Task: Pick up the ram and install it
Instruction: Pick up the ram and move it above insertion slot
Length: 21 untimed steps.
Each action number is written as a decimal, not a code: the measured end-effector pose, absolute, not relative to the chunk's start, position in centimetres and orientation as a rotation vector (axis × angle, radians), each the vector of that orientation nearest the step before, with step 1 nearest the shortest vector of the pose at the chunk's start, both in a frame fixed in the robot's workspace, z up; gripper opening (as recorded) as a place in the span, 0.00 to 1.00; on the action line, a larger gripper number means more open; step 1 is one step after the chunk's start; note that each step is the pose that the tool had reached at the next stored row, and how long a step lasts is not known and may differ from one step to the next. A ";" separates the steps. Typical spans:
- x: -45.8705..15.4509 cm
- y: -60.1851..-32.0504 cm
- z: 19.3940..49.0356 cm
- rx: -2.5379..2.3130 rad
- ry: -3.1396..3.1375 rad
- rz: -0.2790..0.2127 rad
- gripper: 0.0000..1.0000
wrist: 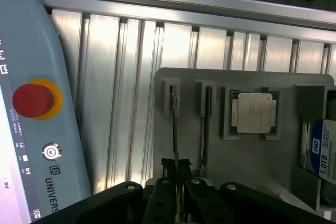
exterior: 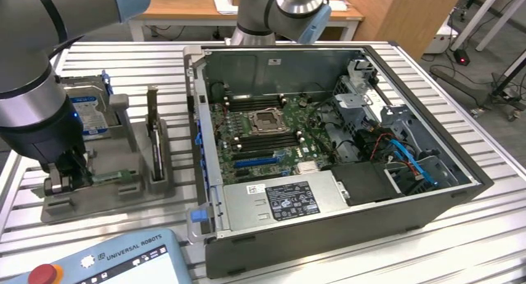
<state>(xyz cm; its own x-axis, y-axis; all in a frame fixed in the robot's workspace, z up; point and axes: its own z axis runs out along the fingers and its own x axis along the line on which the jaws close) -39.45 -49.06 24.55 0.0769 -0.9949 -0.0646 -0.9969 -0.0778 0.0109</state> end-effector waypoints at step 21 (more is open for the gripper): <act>-39.5 -49.1 29.1 -2.279 2.109 0.088 0.13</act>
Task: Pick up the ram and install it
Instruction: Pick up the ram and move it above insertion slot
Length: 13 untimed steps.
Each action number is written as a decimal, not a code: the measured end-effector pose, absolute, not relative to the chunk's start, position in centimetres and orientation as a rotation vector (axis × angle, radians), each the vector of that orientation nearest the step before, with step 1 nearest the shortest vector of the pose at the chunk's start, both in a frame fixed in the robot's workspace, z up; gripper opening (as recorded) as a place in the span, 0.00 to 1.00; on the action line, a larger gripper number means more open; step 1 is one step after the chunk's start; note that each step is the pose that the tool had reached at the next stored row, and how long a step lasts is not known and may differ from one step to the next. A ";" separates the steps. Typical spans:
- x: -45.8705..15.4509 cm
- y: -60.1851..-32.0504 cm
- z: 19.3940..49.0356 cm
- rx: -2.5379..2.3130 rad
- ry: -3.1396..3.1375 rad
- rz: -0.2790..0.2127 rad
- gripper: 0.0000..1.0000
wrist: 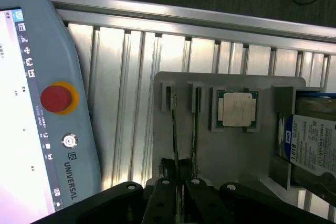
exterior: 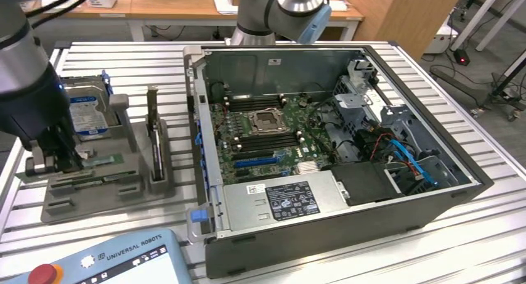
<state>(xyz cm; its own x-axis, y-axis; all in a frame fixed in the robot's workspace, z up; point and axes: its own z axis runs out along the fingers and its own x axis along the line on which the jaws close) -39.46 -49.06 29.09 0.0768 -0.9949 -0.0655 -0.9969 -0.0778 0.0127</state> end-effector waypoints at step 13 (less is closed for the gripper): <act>-39.5 -49.1 32.1 -2.279 2.109 0.088 0.13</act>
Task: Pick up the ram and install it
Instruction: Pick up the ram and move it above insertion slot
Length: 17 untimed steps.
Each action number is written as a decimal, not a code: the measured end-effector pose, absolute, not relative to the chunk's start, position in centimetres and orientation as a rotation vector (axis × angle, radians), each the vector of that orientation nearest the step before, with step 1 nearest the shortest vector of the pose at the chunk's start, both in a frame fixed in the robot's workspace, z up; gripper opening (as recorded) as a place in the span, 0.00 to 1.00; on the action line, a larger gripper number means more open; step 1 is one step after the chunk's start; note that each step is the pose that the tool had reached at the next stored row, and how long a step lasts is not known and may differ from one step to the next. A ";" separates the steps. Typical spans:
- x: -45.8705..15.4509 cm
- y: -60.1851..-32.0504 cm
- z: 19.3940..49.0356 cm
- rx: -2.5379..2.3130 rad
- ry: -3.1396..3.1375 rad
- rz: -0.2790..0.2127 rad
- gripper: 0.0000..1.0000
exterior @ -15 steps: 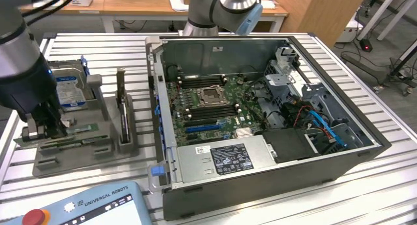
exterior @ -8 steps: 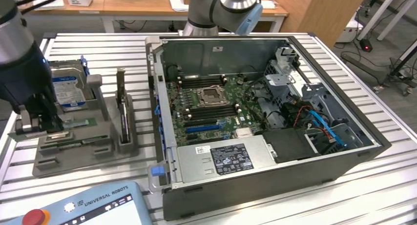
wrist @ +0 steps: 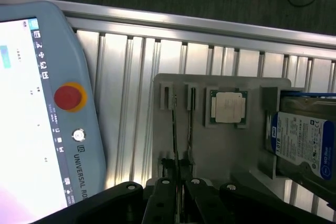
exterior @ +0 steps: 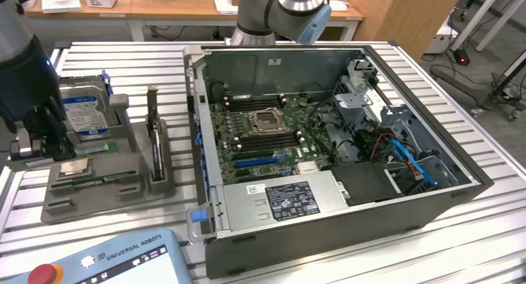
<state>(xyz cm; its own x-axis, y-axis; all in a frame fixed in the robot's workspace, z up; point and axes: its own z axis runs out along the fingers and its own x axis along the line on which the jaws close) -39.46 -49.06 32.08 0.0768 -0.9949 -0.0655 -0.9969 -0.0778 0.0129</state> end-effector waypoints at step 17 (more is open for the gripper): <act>-39.5 -49.1 35.1 -2.278 2.110 0.088 0.13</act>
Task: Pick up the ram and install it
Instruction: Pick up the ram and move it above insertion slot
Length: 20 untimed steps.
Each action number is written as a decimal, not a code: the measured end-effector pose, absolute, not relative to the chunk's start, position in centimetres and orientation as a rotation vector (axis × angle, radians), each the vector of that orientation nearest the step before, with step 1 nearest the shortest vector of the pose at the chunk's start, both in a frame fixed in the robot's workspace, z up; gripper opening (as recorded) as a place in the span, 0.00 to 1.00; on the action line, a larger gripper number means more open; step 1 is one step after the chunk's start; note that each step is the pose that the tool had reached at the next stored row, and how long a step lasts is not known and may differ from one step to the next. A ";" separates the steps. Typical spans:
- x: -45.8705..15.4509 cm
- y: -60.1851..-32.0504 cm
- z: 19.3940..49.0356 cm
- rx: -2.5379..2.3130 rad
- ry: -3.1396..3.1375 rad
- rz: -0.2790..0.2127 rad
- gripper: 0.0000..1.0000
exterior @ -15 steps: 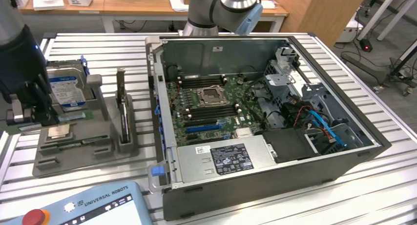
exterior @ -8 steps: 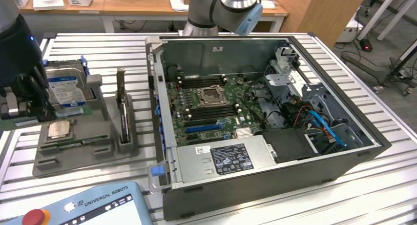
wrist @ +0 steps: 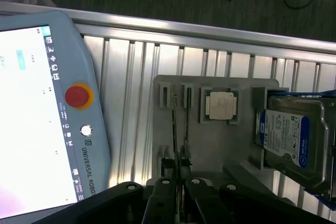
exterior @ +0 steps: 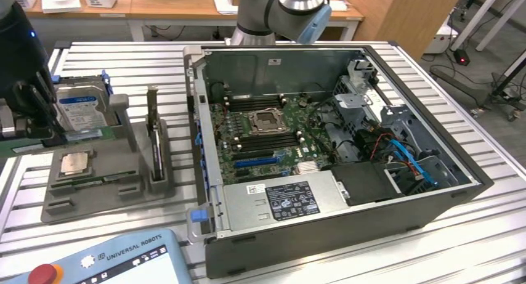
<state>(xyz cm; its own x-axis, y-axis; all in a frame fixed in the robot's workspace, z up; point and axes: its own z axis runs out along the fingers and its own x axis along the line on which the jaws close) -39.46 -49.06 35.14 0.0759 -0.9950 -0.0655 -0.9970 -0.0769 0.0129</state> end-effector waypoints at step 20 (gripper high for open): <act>-39.5 -49.1 35.7 -2.153 2.233 0.085 0.13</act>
